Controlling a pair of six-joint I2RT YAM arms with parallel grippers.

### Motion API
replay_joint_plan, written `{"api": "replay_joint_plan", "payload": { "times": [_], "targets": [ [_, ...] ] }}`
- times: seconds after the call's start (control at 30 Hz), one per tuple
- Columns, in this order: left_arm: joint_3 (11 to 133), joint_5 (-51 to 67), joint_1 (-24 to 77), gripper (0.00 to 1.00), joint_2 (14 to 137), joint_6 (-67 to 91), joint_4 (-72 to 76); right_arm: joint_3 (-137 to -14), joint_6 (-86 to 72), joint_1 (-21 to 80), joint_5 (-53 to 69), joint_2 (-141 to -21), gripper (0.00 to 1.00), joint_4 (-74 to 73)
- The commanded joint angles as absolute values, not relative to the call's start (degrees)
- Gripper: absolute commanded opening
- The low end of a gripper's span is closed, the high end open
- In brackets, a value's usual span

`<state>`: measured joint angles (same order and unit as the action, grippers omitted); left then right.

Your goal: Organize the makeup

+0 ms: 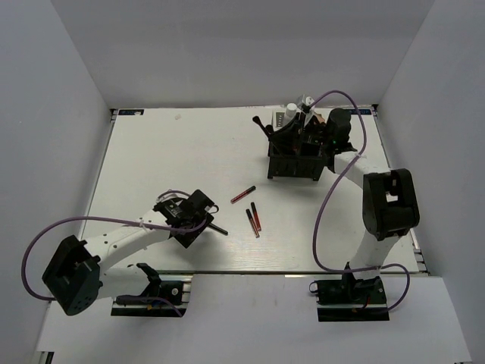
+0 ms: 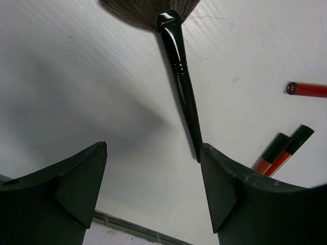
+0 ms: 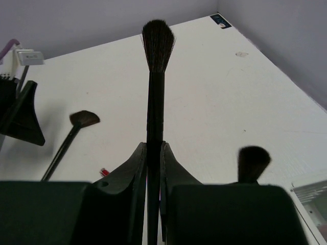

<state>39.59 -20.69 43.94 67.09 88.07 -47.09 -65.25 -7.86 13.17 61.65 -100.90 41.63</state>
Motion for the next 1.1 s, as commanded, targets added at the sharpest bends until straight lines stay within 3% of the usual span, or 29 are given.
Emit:
{"api": "replay_joint_plan", "payload": {
  "times": [0.0, 0.27, 0.53, 0.6, 0.67, 0.7, 0.73, 0.8, 1.07],
  "targets": [
    [42.4, -20.8, 43.2, 0.84, 69.4, 85.7, -45.0, -69.2, -10.2, 12.0, 63.2, -103.9, 0.00, 52.6],
    [43.0, -20.0, 42.6, 0.84, 72.3, 85.0, -44.1, -75.1, -7.8, 9.5, 62.5, -109.6, 0.00, 51.3],
    [43.4, -19.6, 40.9, 0.85, 75.1, 84.6, -43.9, -73.5, -0.3, 7.9, 63.2, -113.1, 0.00, 47.2],
    [43.9, -19.4, 40.3, 0.85, 76.4, 84.1, -43.6, -72.9, 1.9, 7.4, 63.6, -113.1, 0.07, 46.6],
    [44.3, -19.3, 39.7, 0.85, 77.3, 83.4, -43.1, -72.4, 2.3, 7.1, 63.9, -113.0, 0.29, 45.7],
    [44.8, -19.3, 39.7, 0.85, 77.9, 83.1, -42.9, -72.4, 2.5, 6.9, 64.3, -112.9, 0.35, 45.4],
    [45.2, -19.5, 39.7, 0.85, 78.3, 82.9, -42.9, -72.3, 2.6, 6.6, 64.3, -112.5, 0.49, 44.8],
    [46.2, -19.8, 39.1, 0.85, 79.6, 82.3, -42.7, -72.0, 2.6, 6.2, 64.4, -111.6, 0.57, 44.8],
    [48.5, -19.3, 36.6, 0.81, 84.1, 81.2, -44.3, -66.8, -3.2, 3.8, 65.2, -104.7, 0.60, 50.6]
  ]
}}
